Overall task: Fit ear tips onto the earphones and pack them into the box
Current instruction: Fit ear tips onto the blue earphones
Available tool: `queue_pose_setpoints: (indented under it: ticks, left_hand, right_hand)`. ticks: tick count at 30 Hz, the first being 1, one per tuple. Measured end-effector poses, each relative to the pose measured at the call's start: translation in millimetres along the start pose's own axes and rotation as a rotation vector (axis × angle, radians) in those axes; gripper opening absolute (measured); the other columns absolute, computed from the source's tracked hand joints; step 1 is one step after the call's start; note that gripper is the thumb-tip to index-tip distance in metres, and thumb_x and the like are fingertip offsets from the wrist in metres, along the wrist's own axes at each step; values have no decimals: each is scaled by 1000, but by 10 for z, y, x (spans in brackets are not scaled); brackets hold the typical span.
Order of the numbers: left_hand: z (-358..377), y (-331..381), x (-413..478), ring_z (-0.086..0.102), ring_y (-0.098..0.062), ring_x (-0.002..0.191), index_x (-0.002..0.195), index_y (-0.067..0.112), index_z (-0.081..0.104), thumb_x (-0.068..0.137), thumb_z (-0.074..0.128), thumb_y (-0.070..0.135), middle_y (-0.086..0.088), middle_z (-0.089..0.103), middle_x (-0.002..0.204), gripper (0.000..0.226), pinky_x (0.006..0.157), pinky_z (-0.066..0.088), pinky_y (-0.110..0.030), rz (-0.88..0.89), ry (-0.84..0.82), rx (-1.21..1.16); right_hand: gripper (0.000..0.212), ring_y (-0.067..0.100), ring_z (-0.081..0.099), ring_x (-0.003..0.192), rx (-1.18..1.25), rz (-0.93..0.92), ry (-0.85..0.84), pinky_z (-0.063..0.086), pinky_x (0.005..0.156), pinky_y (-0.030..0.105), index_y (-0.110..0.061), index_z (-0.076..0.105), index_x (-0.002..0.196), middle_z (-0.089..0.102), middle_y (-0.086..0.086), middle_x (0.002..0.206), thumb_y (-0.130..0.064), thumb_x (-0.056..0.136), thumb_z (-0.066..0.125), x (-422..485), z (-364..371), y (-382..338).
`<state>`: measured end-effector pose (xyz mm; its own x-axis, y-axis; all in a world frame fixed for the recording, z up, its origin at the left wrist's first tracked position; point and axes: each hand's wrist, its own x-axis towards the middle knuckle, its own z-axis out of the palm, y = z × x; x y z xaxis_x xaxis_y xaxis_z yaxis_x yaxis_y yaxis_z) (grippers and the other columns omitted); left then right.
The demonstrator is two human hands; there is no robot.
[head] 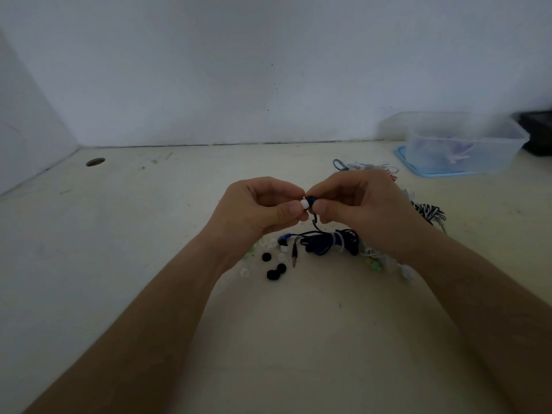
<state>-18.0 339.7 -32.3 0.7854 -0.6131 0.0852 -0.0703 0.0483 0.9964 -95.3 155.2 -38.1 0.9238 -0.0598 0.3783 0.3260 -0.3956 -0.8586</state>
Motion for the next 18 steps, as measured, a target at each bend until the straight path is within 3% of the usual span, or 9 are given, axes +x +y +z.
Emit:
queue_pose_setpoints:
  ticks: [6, 12, 14, 16, 18]
  left_hand:
    - [2, -26, 4, 74, -23, 78, 92, 7, 72, 68, 76, 13, -13, 76, 85, 25, 72, 58, -25, 3, 14, 26]
    - [-25, 10, 12, 74, -19, 79, 96, 8, 72, 74, 74, 18, -10, 76, 86, 24, 71, 57, -24, 25, 9, 44]
    - [-70, -7, 36, 72, -13, 78, 96, 13, 73, 85, 71, 17, -1, 76, 84, 12, 70, 56, -22, 96, 44, 254]
    - [-126, -59, 81, 67, -3, 77, 92, 25, 74, 88, 71, 20, 12, 74, 82, 7, 71, 50, -16, 184, 84, 662]
    - [-149, -86, 98, 60, 2, 77, 91, 36, 72, 88, 71, 31, 21, 68, 84, 6, 70, 41, -14, 154, 68, 960]
  right_hand:
    - [14, 8, 72, 80, -156, -65, 13, 58, 76, 23, -15, 77, 99, 75, -8, 84, -10, 87, 73, 0, 28, 0]
    - [13, 12, 69, 71, -13, 0, 28, 58, 71, 24, -13, 74, 99, 75, 0, 78, -6, 89, 70, -2, 38, -2]
    - [11, 17, 69, 71, 9, 37, 37, 58, 72, 26, -13, 73, 99, 74, 5, 79, -7, 89, 70, 0, 49, 4]
    - [12, 21, 67, 72, 16, 71, 39, 59, 72, 28, -16, 71, 101, 72, 5, 80, -10, 91, 68, 0, 54, 11]
    - [17, 19, 64, 71, 1, 94, 34, 59, 72, 29, -23, 71, 106, 67, -1, 76, -13, 94, 63, 4, 45, 9]
